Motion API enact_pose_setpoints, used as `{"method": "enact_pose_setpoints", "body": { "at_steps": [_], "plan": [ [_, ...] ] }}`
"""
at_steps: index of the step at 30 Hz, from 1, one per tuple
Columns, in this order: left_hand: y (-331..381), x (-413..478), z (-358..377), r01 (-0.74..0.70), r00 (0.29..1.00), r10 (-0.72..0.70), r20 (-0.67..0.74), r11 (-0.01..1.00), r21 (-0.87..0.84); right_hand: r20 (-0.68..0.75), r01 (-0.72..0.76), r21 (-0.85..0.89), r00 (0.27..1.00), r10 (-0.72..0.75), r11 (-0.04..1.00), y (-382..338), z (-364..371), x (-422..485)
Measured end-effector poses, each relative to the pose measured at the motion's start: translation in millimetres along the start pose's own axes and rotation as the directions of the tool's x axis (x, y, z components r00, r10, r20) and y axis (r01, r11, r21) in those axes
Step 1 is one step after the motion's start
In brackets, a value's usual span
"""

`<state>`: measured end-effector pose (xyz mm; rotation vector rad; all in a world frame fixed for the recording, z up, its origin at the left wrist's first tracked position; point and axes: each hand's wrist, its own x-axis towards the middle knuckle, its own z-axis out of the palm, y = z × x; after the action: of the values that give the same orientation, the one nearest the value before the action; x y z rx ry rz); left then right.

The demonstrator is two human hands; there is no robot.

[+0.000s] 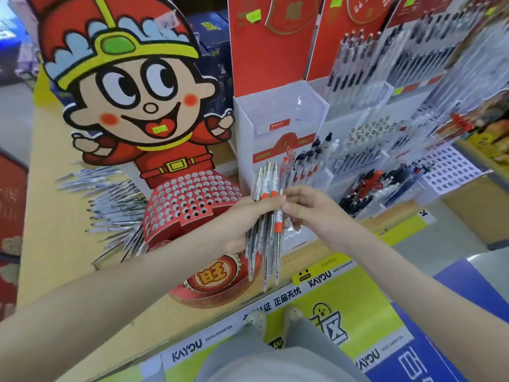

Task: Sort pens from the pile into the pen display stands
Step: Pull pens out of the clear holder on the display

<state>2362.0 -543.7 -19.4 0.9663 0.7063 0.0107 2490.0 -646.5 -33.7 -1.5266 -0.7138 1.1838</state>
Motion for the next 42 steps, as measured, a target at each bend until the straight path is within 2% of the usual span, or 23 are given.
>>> {"method": "enact_pose_setpoints", "body": {
  "at_steps": [7,10,11,14,15,20,23,25,27,28,31,34,37,42],
  "plan": [
    [-12,0,15,-0.027,0.989,0.011,-0.151,0.994,-0.107,0.024,-0.024,-0.016,0.999,0.025,1.0,-5,-11,5],
    [-14,1,22,-0.067,0.972,0.04,-0.232,0.992,-0.107,0.096,-0.023,0.076,0.995,0.015,0.997,-8,-13,0],
    [-15,2,24,-0.079,0.966,0.048,-0.255,0.99,-0.113,0.128,-0.018,0.055,0.992,0.011,0.998,-9,-15,-2],
    [-18,4,28,-0.115,0.957,0.073,-0.282,0.984,-0.134,0.183,0.029,-0.249,0.983,0.018,0.968,-8,-20,-4],
    [-19,4,30,-0.122,0.953,0.078,-0.294,0.983,-0.135,0.202,0.029,-0.292,0.979,0.032,0.956,-8,-23,-3],
    [-34,5,40,-0.113,0.931,0.047,-0.363,0.98,-0.163,0.28,-0.019,-0.277,0.955,0.099,0.961,-6,-41,0],
    [-38,6,43,-0.129,0.915,0.043,-0.4,0.973,-0.191,0.215,-0.043,-0.171,0.973,0.08,0.984,0,-49,1],
    [-39,5,38,-0.139,0.9,0.045,-0.433,0.972,-0.189,0.104,-0.013,-0.119,0.994,0.026,0.993,3,-56,3],
    [-37,3,28,-0.142,0.883,0.059,-0.466,0.979,-0.147,0.036,0.106,-0.208,0.994,-0.101,0.972,-1,-62,1],
    [-34,1,24,-0.151,0.878,0.075,-0.472,0.981,-0.125,0.045,0.176,-0.248,0.984,-0.17,0.953,-7,-63,0],
    [-14,-6,14,-0.208,0.863,0.137,-0.485,0.973,-0.096,0.126,0.404,-0.217,0.914,-0.385,0.889,-46,-57,-4],
    [21,-14,9,-0.301,0.835,0.241,-0.494,0.952,-0.045,0.095,0.577,-0.15,0.817,-0.569,0.803,-96,-47,9],
    [54,-21,5,-0.364,0.813,0.32,-0.486,0.931,0.004,-0.013,0.652,-0.157,0.75,-0.661,0.742,-133,-39,35],
    [82,-24,-2,-0.459,0.781,0.436,-0.448,0.886,0.062,-0.1,0.643,-0.301,0.713,-0.694,0.705,-156,-23,82]
  ]
}}
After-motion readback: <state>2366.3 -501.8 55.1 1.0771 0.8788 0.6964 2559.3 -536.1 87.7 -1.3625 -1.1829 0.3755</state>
